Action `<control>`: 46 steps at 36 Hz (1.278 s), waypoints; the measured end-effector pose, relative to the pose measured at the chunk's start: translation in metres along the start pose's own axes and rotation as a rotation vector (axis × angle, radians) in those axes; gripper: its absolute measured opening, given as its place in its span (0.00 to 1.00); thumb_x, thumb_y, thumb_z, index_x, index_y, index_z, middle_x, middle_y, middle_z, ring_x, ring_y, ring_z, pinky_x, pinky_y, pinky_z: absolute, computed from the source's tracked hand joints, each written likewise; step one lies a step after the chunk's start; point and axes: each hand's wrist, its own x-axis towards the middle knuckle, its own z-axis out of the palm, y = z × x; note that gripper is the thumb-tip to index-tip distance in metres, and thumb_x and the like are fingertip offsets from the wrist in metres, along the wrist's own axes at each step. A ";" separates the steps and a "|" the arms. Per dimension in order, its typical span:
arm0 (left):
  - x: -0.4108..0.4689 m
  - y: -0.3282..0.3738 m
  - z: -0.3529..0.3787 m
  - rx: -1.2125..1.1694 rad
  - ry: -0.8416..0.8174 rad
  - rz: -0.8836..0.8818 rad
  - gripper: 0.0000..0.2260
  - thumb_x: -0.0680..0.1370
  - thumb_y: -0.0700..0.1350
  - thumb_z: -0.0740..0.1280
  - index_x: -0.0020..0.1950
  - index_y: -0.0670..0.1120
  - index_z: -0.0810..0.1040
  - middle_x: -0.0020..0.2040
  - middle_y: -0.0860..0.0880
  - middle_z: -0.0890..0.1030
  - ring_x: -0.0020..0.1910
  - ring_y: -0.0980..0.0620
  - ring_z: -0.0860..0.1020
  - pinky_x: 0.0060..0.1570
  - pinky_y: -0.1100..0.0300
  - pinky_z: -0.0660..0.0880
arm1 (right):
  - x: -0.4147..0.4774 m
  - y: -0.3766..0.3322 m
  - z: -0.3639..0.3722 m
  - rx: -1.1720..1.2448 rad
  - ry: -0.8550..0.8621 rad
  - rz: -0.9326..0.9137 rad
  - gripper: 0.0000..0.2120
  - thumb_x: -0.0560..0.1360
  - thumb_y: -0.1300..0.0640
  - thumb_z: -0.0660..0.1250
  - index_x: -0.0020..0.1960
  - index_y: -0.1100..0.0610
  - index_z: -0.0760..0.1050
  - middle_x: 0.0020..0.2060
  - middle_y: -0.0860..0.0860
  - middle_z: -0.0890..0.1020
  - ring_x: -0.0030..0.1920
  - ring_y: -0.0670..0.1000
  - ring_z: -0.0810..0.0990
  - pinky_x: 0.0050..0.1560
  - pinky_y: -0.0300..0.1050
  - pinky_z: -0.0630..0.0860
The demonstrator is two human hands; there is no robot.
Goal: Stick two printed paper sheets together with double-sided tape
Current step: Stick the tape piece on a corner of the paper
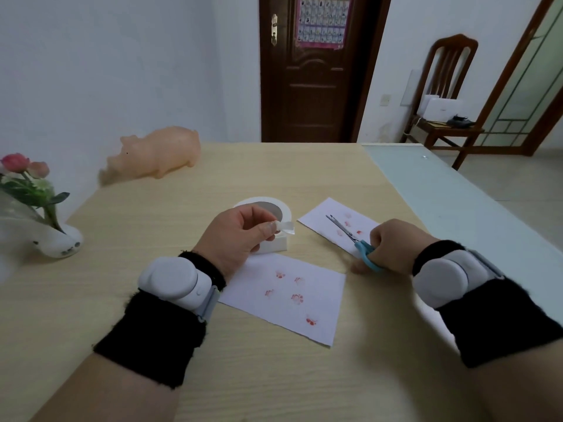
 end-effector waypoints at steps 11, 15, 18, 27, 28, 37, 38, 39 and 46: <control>0.001 -0.004 0.000 0.000 -0.006 -0.027 0.06 0.75 0.36 0.67 0.41 0.45 0.78 0.33 0.52 0.80 0.33 0.58 0.77 0.35 0.63 0.70 | 0.000 -0.001 0.000 0.063 -0.028 -0.046 0.12 0.65 0.49 0.74 0.34 0.56 0.75 0.29 0.49 0.73 0.32 0.49 0.70 0.32 0.40 0.65; 0.001 -0.005 -0.001 0.006 -0.010 -0.021 0.05 0.75 0.36 0.67 0.41 0.45 0.78 0.33 0.52 0.81 0.34 0.58 0.77 0.36 0.62 0.70 | -0.003 -0.002 0.002 0.125 -0.012 -0.067 0.12 0.67 0.49 0.74 0.34 0.55 0.75 0.28 0.48 0.73 0.31 0.47 0.70 0.31 0.39 0.65; 0.001 -0.004 0.000 0.000 -0.014 -0.013 0.06 0.75 0.35 0.67 0.41 0.45 0.78 0.32 0.54 0.80 0.34 0.58 0.77 0.36 0.63 0.70 | -0.008 -0.010 0.001 0.234 0.129 -0.128 0.11 0.68 0.50 0.73 0.33 0.54 0.76 0.28 0.46 0.74 0.30 0.45 0.71 0.30 0.37 0.64; -0.002 0.004 0.006 0.047 -0.083 0.027 0.06 0.75 0.33 0.65 0.44 0.43 0.78 0.33 0.53 0.81 0.33 0.60 0.78 0.35 0.66 0.72 | -0.019 -0.051 0.017 1.182 0.186 -0.244 0.11 0.70 0.56 0.72 0.31 0.55 0.75 0.25 0.46 0.72 0.29 0.46 0.68 0.32 0.39 0.67; -0.003 0.005 0.007 0.057 -0.089 0.028 0.07 0.75 0.33 0.65 0.44 0.43 0.79 0.33 0.53 0.81 0.34 0.59 0.79 0.37 0.65 0.72 | -0.020 -0.053 0.020 1.191 0.165 -0.239 0.12 0.70 0.55 0.72 0.30 0.54 0.74 0.27 0.48 0.72 0.31 0.47 0.69 0.33 0.39 0.68; -0.004 0.008 0.009 0.086 -0.127 0.058 0.10 0.75 0.32 0.63 0.43 0.45 0.79 0.35 0.53 0.82 0.37 0.58 0.80 0.38 0.66 0.74 | -0.018 -0.056 0.031 1.328 -0.028 -0.174 0.10 0.71 0.54 0.71 0.34 0.56 0.76 0.35 0.51 0.81 0.41 0.51 0.80 0.41 0.43 0.75; -0.004 0.007 0.009 0.087 -0.127 0.058 0.10 0.75 0.32 0.63 0.43 0.45 0.79 0.35 0.53 0.82 0.37 0.58 0.80 0.38 0.66 0.74 | -0.019 -0.056 0.031 1.358 -0.048 -0.162 0.09 0.72 0.56 0.71 0.36 0.58 0.76 0.35 0.53 0.81 0.40 0.52 0.80 0.41 0.43 0.76; -0.004 0.007 0.008 0.088 -0.126 0.057 0.10 0.75 0.32 0.63 0.43 0.45 0.79 0.35 0.53 0.82 0.37 0.58 0.80 0.38 0.66 0.73 | -0.019 -0.057 0.031 1.393 -0.068 -0.153 0.09 0.73 0.57 0.70 0.37 0.60 0.76 0.35 0.55 0.81 0.39 0.53 0.80 0.41 0.43 0.77; -0.005 0.006 0.008 0.102 -0.131 0.042 0.11 0.75 0.32 0.63 0.42 0.47 0.79 0.34 0.53 0.82 0.38 0.58 0.80 0.39 0.64 0.73 | -0.019 -0.056 0.030 1.476 -0.069 -0.168 0.09 0.73 0.60 0.69 0.37 0.63 0.77 0.32 0.57 0.81 0.33 0.53 0.81 0.35 0.42 0.77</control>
